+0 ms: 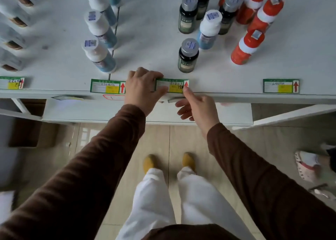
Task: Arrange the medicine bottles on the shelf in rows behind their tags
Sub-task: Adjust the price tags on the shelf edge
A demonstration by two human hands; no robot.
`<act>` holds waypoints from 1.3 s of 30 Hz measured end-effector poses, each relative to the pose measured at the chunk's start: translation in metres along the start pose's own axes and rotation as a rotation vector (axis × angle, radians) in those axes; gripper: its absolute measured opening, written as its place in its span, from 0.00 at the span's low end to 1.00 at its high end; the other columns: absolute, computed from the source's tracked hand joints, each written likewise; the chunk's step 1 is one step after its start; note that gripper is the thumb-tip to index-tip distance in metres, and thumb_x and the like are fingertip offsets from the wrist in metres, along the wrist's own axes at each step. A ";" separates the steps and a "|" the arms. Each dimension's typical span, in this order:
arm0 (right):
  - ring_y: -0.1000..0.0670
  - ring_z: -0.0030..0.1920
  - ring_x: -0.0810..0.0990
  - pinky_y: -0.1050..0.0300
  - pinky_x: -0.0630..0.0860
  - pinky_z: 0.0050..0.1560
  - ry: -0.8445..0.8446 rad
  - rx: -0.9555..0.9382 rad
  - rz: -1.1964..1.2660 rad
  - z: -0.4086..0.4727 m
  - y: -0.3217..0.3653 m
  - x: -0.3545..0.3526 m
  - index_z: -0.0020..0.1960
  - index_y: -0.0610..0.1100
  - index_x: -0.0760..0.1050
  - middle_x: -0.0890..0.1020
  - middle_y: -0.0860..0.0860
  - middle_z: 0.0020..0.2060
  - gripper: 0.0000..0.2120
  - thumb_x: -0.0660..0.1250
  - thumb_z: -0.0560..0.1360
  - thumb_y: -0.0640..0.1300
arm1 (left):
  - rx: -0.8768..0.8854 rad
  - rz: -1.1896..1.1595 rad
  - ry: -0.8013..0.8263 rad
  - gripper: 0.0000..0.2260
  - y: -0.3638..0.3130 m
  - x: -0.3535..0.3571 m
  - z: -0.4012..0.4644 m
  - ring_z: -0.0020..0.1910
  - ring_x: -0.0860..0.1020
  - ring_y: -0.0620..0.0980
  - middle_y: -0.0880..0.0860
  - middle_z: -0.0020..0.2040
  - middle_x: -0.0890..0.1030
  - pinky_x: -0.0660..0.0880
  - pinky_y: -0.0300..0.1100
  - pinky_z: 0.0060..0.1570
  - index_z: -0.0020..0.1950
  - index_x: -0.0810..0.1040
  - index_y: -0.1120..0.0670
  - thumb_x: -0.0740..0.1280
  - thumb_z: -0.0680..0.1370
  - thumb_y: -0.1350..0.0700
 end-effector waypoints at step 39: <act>0.50 0.32 0.84 0.67 0.73 0.33 0.051 -0.001 0.013 0.022 -0.036 0.017 0.39 0.46 0.85 0.86 0.48 0.33 0.34 0.54 0.73 0.73 | 0.026 -0.124 -0.144 0.14 0.020 0.018 -0.006 0.53 0.64 0.46 0.44 0.50 0.71 0.60 0.36 0.51 0.56 0.79 0.46 0.70 0.71 0.46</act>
Point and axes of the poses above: each hand's wrist, its own z-axis towards the middle knuckle, its own x-axis out of the palm, y = z × x, the point moved 1 cm from there along z, towards the middle knuckle
